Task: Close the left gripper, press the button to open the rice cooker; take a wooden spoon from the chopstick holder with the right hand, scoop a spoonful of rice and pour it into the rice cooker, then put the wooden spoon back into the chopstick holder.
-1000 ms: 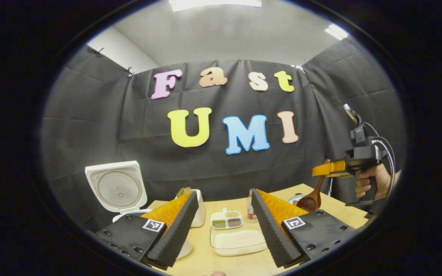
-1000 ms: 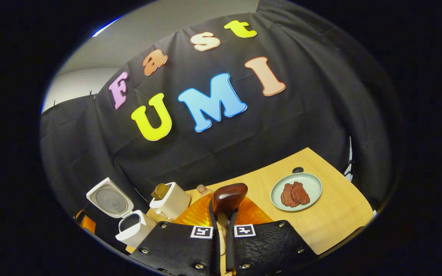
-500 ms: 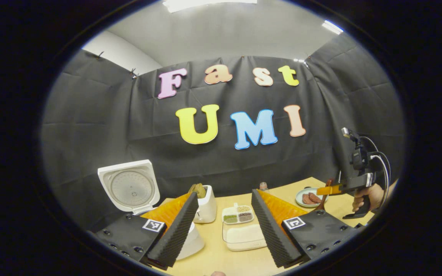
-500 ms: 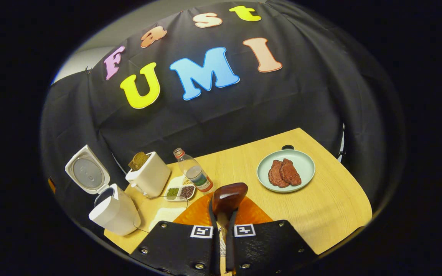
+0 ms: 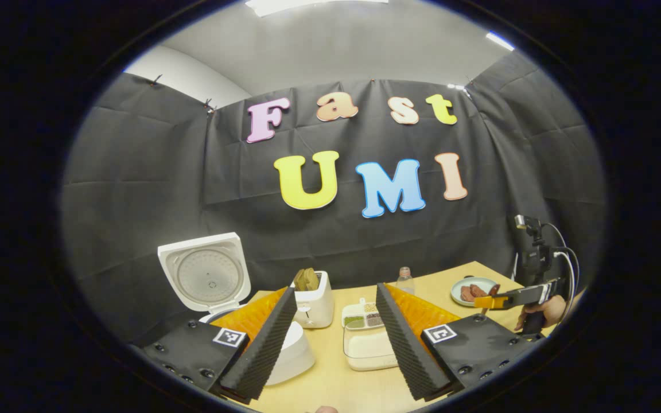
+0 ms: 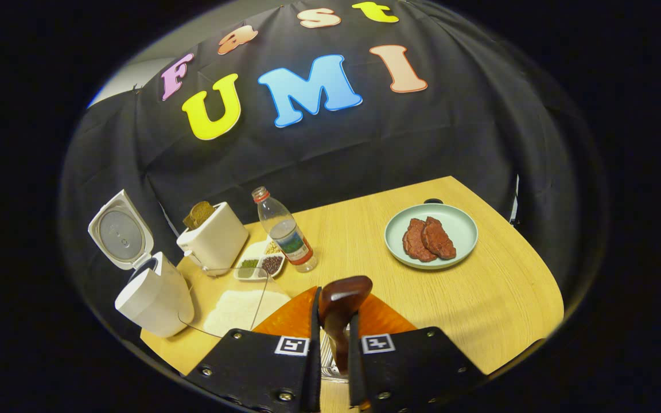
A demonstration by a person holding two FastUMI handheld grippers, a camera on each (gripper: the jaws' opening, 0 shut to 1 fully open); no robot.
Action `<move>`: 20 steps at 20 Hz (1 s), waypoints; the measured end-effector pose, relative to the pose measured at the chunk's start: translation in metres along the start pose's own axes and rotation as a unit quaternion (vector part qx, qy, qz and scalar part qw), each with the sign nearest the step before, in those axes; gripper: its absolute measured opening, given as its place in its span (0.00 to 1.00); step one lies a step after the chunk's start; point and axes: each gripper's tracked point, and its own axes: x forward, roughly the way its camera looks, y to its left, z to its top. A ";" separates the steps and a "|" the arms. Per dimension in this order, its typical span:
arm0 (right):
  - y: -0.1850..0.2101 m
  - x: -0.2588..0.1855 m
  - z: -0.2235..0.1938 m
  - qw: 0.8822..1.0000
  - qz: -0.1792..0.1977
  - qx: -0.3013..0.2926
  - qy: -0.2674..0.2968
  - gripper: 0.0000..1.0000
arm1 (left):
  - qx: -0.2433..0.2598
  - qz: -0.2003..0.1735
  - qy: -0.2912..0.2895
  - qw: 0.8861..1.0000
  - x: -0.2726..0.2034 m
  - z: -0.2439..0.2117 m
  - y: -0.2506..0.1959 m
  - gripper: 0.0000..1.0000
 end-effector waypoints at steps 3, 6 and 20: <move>-0.018 -0.023 -0.001 0.999 -0.021 -0.039 -0.006 0.49 | -0.027 0.005 -0.010 1.000 0.007 0.006 -0.001 0.92; -0.038 -0.061 0.033 0.994 -0.063 -0.053 -0.066 0.98 | -0.055 0.000 -0.008 0.998 0.018 0.009 -0.004 0.96; 0.048 -0.151 0.135 0.974 0.011 -0.102 -0.200 0.98 | -0.094 0.074 0.019 0.993 0.093 0.021 0.115 1.00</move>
